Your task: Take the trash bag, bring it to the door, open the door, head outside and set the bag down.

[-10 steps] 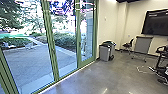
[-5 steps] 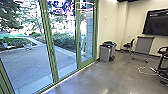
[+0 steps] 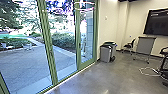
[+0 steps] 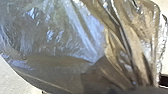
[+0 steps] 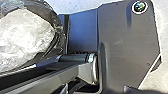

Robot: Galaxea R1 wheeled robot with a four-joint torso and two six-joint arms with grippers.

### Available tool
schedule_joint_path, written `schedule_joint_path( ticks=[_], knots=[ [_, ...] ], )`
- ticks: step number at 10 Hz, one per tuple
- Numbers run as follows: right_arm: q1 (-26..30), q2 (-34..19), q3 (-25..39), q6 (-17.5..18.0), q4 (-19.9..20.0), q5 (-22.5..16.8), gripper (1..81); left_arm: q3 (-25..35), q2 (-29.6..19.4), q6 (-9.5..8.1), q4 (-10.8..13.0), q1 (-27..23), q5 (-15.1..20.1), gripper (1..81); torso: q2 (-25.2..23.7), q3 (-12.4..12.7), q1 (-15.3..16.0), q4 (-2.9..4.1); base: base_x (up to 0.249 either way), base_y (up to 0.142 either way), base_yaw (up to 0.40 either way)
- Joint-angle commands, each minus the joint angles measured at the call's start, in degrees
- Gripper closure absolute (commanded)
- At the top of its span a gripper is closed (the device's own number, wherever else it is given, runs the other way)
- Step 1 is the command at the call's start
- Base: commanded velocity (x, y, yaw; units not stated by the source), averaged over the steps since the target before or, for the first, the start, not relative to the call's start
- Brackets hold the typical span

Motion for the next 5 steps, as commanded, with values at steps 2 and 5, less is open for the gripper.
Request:
schedule_joint_path(
  ticks=[2, 5],
  knots=[
    [3.3, 1.1, 0.7, -0.3, -0.5, -4.0, 1.0, 0.2, -0.4, 0.18, 0.4, -3.6, 3.1, 81.1, 0.0, 0.0, 0.0, 0.00, 0.136, 0.000, 0.000],
    [3.4, 1.1, 0.7, -0.3, -0.5, -4.0, 1.0, 0.2, -0.4, 0.18, 0.4, -3.8, 3.1, 81.1, 0.0, 0.0, 0.0, 0.00, 0.141, -0.021, 0.000]
  ],
)
